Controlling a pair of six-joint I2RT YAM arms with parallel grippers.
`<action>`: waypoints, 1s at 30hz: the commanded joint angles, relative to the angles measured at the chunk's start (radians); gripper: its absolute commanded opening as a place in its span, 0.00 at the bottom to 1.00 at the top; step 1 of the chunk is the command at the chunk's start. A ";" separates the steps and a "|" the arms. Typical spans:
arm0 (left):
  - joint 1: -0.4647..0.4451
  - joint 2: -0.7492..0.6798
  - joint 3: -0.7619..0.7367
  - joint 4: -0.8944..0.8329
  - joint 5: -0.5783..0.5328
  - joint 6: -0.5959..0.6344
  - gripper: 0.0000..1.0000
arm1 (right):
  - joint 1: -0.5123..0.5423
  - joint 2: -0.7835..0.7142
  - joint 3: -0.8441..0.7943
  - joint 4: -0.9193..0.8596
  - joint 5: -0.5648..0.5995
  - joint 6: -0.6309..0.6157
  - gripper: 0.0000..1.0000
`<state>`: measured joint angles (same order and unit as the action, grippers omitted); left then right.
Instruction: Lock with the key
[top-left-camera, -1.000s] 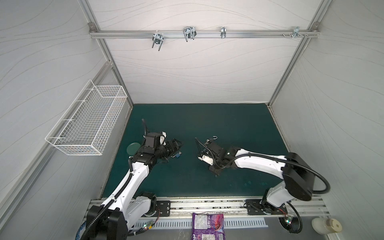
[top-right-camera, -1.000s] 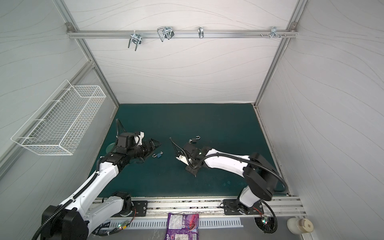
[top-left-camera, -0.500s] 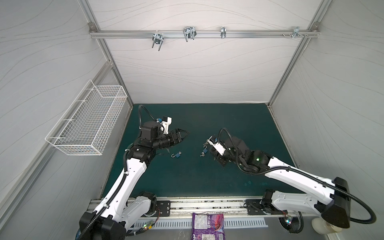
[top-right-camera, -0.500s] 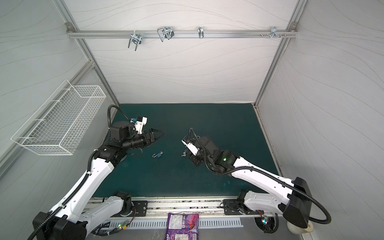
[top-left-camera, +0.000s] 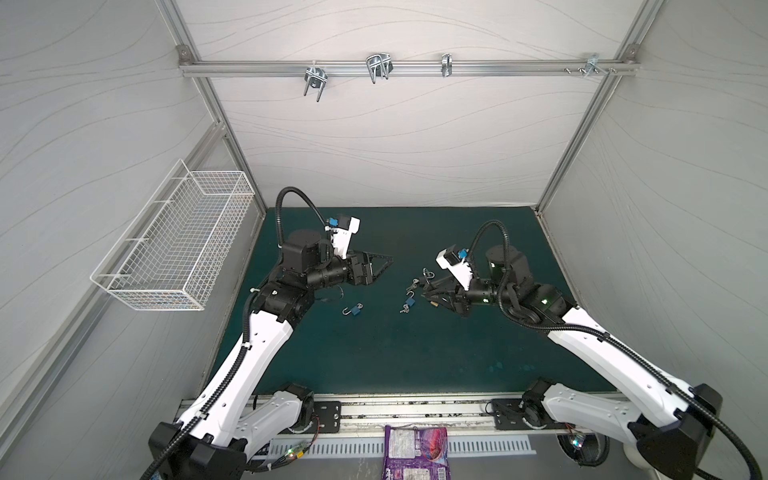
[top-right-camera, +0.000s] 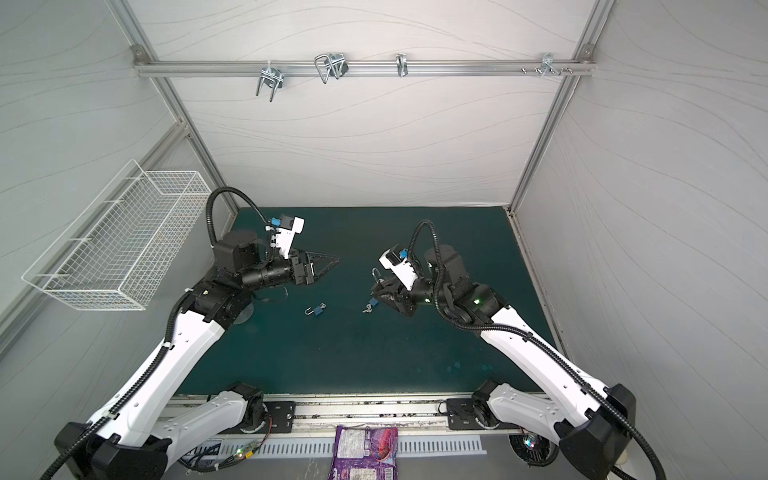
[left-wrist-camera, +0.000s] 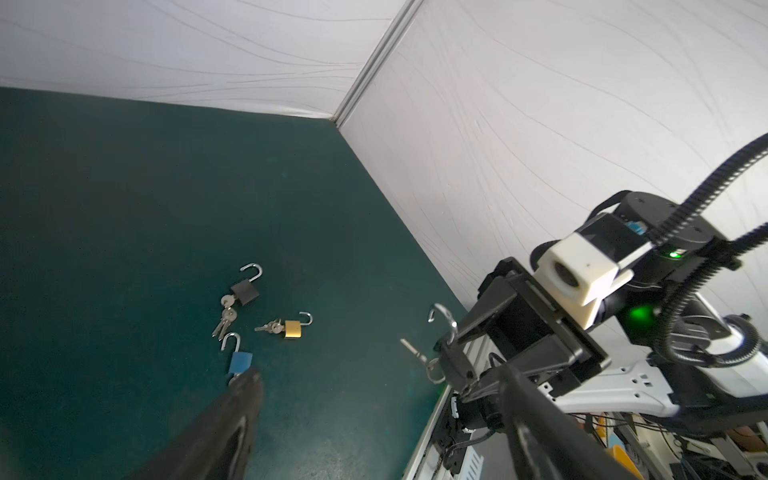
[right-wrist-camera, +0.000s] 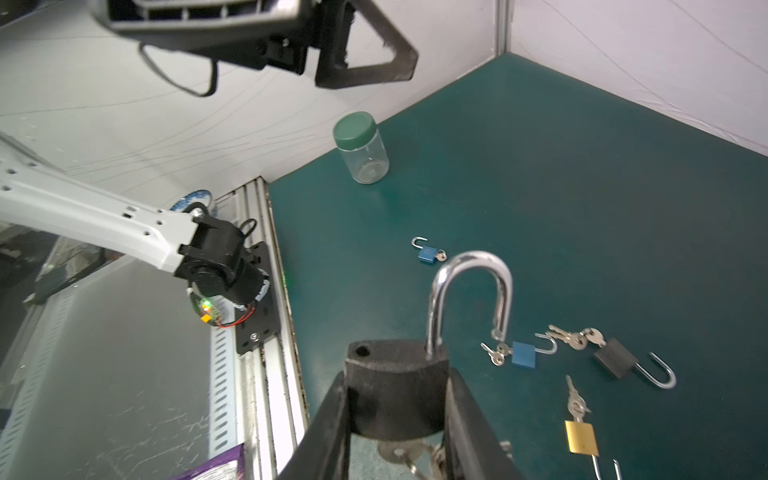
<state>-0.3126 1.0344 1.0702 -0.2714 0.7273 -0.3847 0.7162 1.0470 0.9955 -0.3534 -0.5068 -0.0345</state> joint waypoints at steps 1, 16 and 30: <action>-0.022 0.020 0.066 0.059 0.103 0.082 0.87 | -0.007 -0.025 0.042 -0.007 -0.104 -0.008 0.00; -0.063 0.113 0.217 0.156 0.544 0.235 0.83 | -0.006 0.053 0.216 -0.106 -0.434 -0.057 0.00; -0.159 0.196 0.272 0.134 0.726 0.248 0.71 | -0.015 0.102 0.297 -0.108 -0.491 -0.033 0.00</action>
<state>-0.4641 1.2293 1.2987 -0.1654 1.3762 -0.1555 0.7105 1.1530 1.2613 -0.4572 -0.9562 -0.0586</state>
